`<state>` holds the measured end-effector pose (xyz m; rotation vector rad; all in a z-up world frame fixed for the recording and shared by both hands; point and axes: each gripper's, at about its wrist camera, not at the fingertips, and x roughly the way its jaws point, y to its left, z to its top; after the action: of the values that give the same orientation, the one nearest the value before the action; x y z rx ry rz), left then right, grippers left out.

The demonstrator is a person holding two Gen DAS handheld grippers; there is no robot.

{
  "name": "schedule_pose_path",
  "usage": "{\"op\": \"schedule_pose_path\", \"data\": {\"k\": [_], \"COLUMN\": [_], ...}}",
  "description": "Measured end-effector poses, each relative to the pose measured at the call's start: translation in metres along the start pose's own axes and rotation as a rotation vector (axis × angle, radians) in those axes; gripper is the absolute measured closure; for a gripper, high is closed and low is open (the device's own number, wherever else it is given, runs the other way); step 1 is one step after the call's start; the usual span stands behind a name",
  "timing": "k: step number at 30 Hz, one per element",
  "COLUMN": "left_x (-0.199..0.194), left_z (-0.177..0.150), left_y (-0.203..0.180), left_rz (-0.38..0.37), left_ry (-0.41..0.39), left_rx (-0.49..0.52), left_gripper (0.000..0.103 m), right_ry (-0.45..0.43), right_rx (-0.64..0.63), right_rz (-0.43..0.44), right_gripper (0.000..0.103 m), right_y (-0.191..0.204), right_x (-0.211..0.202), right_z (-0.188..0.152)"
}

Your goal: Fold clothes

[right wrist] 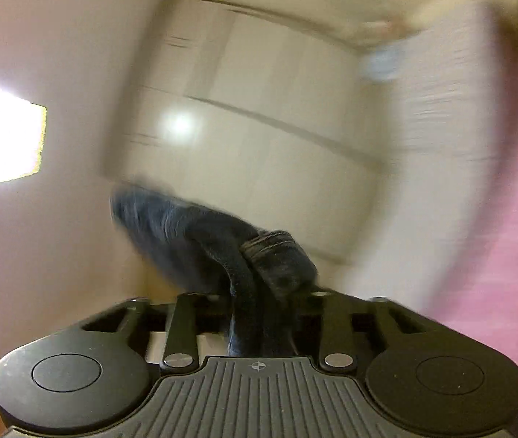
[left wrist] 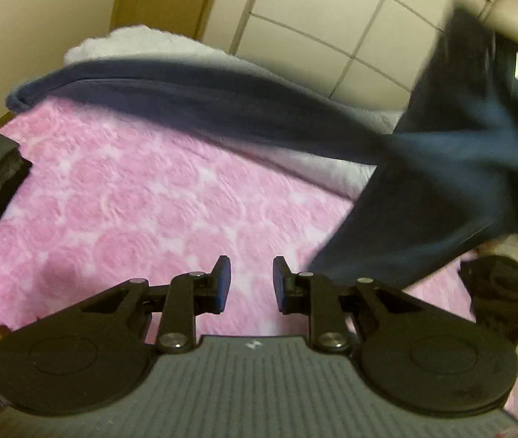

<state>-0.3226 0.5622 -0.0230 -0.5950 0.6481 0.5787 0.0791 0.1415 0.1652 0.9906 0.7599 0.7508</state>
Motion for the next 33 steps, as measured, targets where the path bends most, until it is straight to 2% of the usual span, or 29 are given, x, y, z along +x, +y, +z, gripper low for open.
{"op": "schedule_pose_path", "data": {"k": [1, 2, 5, 7, 8, 12, 17, 22, 27, 29, 33], "left_x": [0.0, 0.001, 0.009, 0.015, 0.017, 0.018, 0.02, 0.032, 0.072, 0.092, 0.138], "left_z": [-0.01, -0.02, -0.053, -0.072, -0.08, -0.108, -0.128, -0.132, -0.127, -0.126, -0.124], "left_y": [-0.008, -0.015, -0.038, -0.054, -0.065, -0.108, -0.139, -0.133, -0.108, -0.1, -0.091], "left_rz": [0.001, 0.006, 0.047, 0.077, 0.084, 0.106, 0.117, 0.162, 0.191, 0.213, 0.253], "left_ry": [0.018, 0.039, 0.121, 0.17, 0.183, 0.209, 0.224, 0.252, 0.302, 0.324, 0.386], "left_rx": [0.007, 0.01, 0.006, 0.006, 0.017, 0.042, 0.047, 0.021, -0.027, -0.023, 0.037], "left_gripper": [0.083, 0.083, 0.083, 0.083, 0.083, 0.083, 0.083, 0.083, 0.082, 0.082, 0.082], "right_ry": [0.012, 0.024, 0.052, 0.05, 0.06, 0.126, 0.253, 0.393, 0.451, 0.471, 0.537], "right_rx": [0.024, 0.098, 0.324, 0.478, 0.497, 0.37, 0.175, 0.005, 0.088, 0.078, -0.1], "right_rz": [-0.122, -0.239, -0.562, -0.658, -0.685, -0.711, -0.681, -0.697, -0.696, -0.721, -0.781], "right_gripper": [0.033, 0.03, 0.03, 0.03, 0.03, 0.03, 0.03, 0.03, 0.03, 0.03, 0.03], "right_y": [-0.036, -0.077, -0.196, -0.254, -0.271, -0.298, -0.307, -0.329, -0.372, -0.383, -0.387], "right_x": [-0.015, -0.034, -0.09, -0.119, -0.124, -0.117, -0.113, -0.075, -0.042, -0.029, 0.01], "right_z": [0.003, 0.002, -0.001, -0.005, -0.002, 0.019, 0.004, -0.015, -0.044, -0.056, -0.09]}}
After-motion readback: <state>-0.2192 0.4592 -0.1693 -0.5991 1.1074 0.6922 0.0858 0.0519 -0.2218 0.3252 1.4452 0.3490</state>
